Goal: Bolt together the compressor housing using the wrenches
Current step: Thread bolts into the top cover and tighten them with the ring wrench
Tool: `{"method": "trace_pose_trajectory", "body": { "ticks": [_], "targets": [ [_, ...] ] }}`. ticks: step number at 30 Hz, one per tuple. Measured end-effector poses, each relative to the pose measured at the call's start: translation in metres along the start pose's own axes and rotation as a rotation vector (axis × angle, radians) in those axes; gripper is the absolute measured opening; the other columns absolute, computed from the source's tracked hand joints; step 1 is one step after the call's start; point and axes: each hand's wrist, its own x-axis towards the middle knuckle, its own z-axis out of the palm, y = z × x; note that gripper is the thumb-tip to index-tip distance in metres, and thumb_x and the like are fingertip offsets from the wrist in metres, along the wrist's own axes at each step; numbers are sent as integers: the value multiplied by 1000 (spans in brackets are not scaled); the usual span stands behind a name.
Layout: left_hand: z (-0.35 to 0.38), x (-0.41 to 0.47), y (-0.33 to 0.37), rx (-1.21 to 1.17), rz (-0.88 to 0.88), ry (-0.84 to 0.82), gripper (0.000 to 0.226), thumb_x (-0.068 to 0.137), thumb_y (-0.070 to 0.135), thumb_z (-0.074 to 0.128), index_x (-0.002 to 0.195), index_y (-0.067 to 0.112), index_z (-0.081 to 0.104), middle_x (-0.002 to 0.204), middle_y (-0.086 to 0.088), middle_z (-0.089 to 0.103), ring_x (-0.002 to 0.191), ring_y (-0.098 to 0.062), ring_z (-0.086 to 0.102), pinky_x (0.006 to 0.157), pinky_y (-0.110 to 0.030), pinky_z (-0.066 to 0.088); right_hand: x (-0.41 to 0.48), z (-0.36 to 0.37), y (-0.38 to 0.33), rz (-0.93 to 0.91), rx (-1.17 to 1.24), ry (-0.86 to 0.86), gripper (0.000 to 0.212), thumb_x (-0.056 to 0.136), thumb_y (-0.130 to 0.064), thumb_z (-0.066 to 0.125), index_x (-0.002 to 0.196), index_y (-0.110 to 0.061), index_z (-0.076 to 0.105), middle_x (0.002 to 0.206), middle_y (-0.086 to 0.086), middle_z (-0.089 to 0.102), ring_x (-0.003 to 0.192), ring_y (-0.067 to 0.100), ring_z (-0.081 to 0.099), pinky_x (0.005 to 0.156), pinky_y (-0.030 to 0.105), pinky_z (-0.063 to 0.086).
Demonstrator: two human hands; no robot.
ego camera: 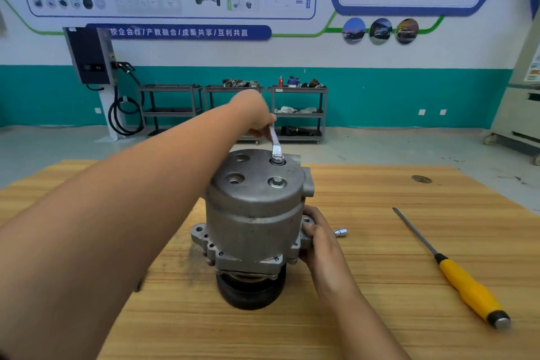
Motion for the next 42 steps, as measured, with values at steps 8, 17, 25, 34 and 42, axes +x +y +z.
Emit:
{"method": "trace_pose_trajectory", "body": {
  "ticks": [8, 17, 25, 34, 42],
  "targets": [
    [27, -48, 72, -91, 409, -401, 27, 99, 24, 46, 112, 7, 62, 73, 6, 64, 62, -2, 59, 54, -8, 48, 4, 0, -1, 46, 15, 7, 35, 77, -36, 37, 99, -43, 63, 92, -6, 72, 88, 15, 68, 64, 30, 51],
    [43, -145, 28, 189, 719, 112, 43, 95, 52, 23, 98, 21, 54, 89, 4, 59, 87, -18, 49, 88, -32, 29, 4, 6, -3, -115, -57, 69, 23, 92, -27, 42, 93, -39, 62, 82, -19, 68, 78, -2, 64, 60, 15, 50],
    [40, -181, -56, -470, 621, 331, 34, 91, 48, 28, 75, 39, 57, 117, 30, 60, 122, 11, 42, 109, -23, 26, 2, 2, 2, -23, 39, 34, 35, 82, -26, 38, 104, -34, 63, 90, -1, 72, 80, 13, 68, 60, 29, 50],
    [22, -121, -109, -816, 52, 480, 22, 97, 37, 42, 84, 32, 58, 89, 11, 64, 90, -3, 59, 78, -28, 47, 1, 3, 1, 17, 3, 44, 37, 78, -33, 34, 99, -45, 63, 93, -8, 72, 92, 16, 66, 72, 36, 48],
    [1, -47, -83, -649, -67, 135, 27, 101, 30, 38, 105, 14, 59, 78, 4, 70, 78, -9, 61, 67, -29, 43, -1, 2, 0, 27, 6, 50, 37, 77, -32, 35, 101, -42, 63, 94, -6, 71, 91, 17, 64, 71, 35, 45]
  ]
}}
